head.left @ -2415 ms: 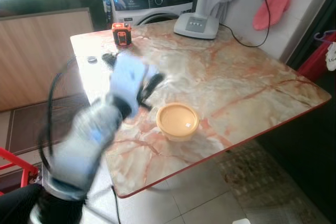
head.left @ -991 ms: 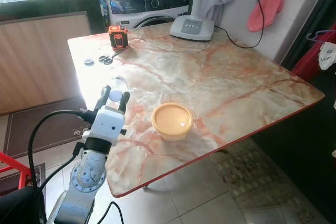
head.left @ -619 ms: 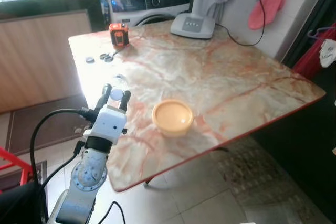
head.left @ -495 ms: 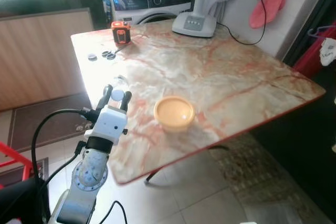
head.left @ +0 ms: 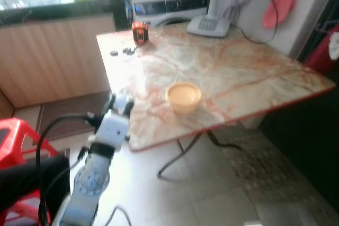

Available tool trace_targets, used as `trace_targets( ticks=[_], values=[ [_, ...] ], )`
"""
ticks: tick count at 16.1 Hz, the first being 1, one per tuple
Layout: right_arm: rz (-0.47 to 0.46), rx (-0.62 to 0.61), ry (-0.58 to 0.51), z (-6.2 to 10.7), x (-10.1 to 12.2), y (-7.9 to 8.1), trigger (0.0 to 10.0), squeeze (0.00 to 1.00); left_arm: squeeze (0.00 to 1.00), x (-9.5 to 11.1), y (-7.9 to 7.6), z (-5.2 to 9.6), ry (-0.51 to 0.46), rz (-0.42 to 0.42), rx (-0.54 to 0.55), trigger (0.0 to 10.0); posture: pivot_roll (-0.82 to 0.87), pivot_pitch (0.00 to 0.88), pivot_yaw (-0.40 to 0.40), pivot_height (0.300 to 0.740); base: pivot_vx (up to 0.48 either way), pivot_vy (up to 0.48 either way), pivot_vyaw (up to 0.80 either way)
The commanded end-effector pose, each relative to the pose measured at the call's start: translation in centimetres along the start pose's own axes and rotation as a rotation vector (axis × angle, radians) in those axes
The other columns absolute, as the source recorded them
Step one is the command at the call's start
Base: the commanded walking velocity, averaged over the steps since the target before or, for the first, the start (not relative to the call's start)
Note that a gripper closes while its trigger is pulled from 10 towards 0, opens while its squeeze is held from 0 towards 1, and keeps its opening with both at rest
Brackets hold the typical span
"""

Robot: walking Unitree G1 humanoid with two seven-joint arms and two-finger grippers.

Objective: Restocking fridge

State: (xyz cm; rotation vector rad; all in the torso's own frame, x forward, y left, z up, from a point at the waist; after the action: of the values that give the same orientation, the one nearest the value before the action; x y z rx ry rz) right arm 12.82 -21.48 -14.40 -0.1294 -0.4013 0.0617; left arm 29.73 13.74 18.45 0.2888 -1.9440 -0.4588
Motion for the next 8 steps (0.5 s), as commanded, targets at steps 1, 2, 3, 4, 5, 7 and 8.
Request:
trace_targets(
  ticks=[1, 2, 3, 4, 5, 7, 8],
  values=[
    [-0.007, 0.027, 0.026, 0.1, -0.9, 1.0, 10.0, 0.0, 0.0, 0.3, 0.0, -0.1, -0.016, 0.008, -0.016, 10.0, 0.04, 0.0, -0.043, 0.722, -0.322, 0.0, 0.0],
    [-0.009, 0.028, 0.025, 0.1, -0.9, 1.1, 10.0, 0.0, 0.0, 0.3, 0.0, -0.1, -0.016, 0.012, -0.017, 10.0, 0.04, 0.0, -0.041, 0.722, -0.315, 0.0, 0.0],
    [-0.011, 0.029, 0.024, 0.1, -0.8, 1.1, 10.0, 0.0, 0.0, 0.3, 0.0, -0.2, -0.016, 0.015, -0.018, 10.0, 0.04, 0.0, -0.038, 0.722, -0.319, 0.0, 0.0],
    [-0.013, 0.029, 0.023, 0.0, -0.7, 1.1, 10.0, 0.0, 0.0, 0.3, 0.0, -0.2, -0.018, 0.015, -0.02, 10.0, 0.04, 0.0, -0.037, 0.722, -0.315, 0.0, 0.0],
    [-0.014, 0.03, 0.022, 0.0, -0.7, 1.2, 10.0, 0.0, 0.0, 0.3, 0.0, -0.3, -0.017, 0.012, -0.025, 10.0, 0.04, 0.0, -0.037, 0.722, -0.315, 0.0, 0.0],
    [-0.018, 0.032, 0.017, 0.0, -0.3, 1.4, 10.0, 0.0, 0.0, -0.7, -0.2, -0.4, 0.022, 0.019, -0.037, 10.0, 0.04, 0.0, -0.033, 0.722, -0.141, 0.0, 0.0],
    [-0.019, 0.032, 0.016, 0.0, -0.2, 1.4, 10.0, 0.0, 0.0, -1.4, -0.3, -0.3, 0.058, 0.031, -0.041, 10.0, 0.04, 0.0, -0.033, 0.722, 0.0, 0.0, 0.0]
  ],
)
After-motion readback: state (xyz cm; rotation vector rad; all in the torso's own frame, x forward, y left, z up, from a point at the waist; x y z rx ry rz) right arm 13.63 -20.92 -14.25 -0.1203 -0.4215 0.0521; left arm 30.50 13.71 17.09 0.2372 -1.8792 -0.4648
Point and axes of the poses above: a point about 5 cm out from each wrist's last joint towards the gripper, its own z axis pointing back from the gripper into the wrist, its own x axis along the axis of the wrist's last joint, y = z × x, the point moved 4 cm from there along -z, pointing out of the wrist towards the gripper
